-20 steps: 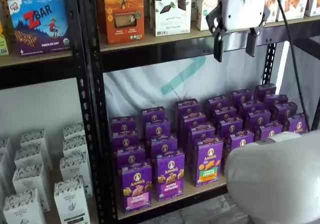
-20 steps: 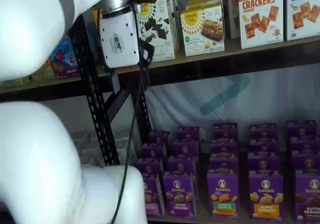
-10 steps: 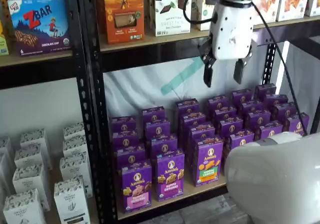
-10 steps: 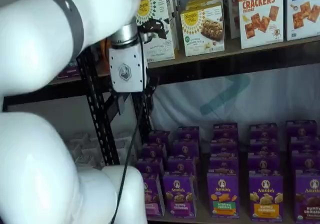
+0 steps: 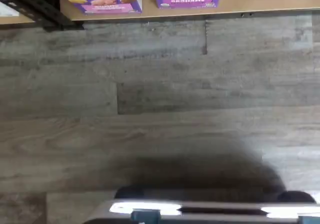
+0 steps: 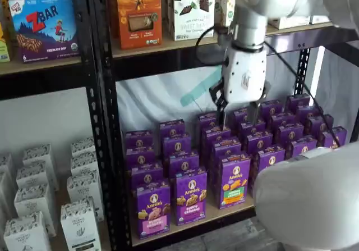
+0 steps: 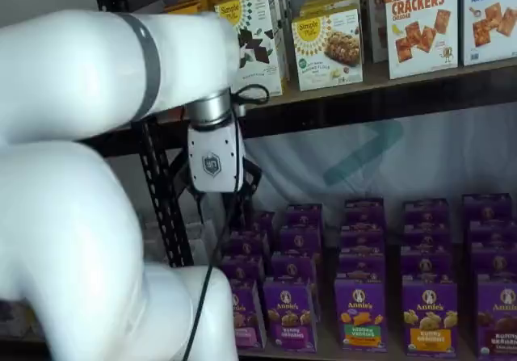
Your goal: Pick up the purple box with a pink patch in the middle, on the bottom shelf, the first box from the left
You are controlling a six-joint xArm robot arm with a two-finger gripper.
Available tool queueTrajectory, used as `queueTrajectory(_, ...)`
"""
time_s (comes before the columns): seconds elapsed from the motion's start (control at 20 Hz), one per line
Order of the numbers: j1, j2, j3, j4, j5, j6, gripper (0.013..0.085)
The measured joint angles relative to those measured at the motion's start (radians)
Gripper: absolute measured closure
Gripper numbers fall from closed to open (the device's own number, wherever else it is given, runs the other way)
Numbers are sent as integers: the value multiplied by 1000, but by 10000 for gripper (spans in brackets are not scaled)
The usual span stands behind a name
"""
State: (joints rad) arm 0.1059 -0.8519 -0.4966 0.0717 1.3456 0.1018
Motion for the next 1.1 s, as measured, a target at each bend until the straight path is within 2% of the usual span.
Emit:
queueTrajectory(0.25, 46, 92, 86, -8, -219, 35, 130)
queueTrajectory(0.55, 99, 280, 115, -28, -454, 88, 130)
queueTrajectory(0.75, 131, 467, 62, -53, -533, 133, 130)
queueTrajectory(0.95, 168, 642, 14, -68, -661, 179, 130)
queueTrajectory(1.1, 195, 739, -26, -82, -704, 216, 130)
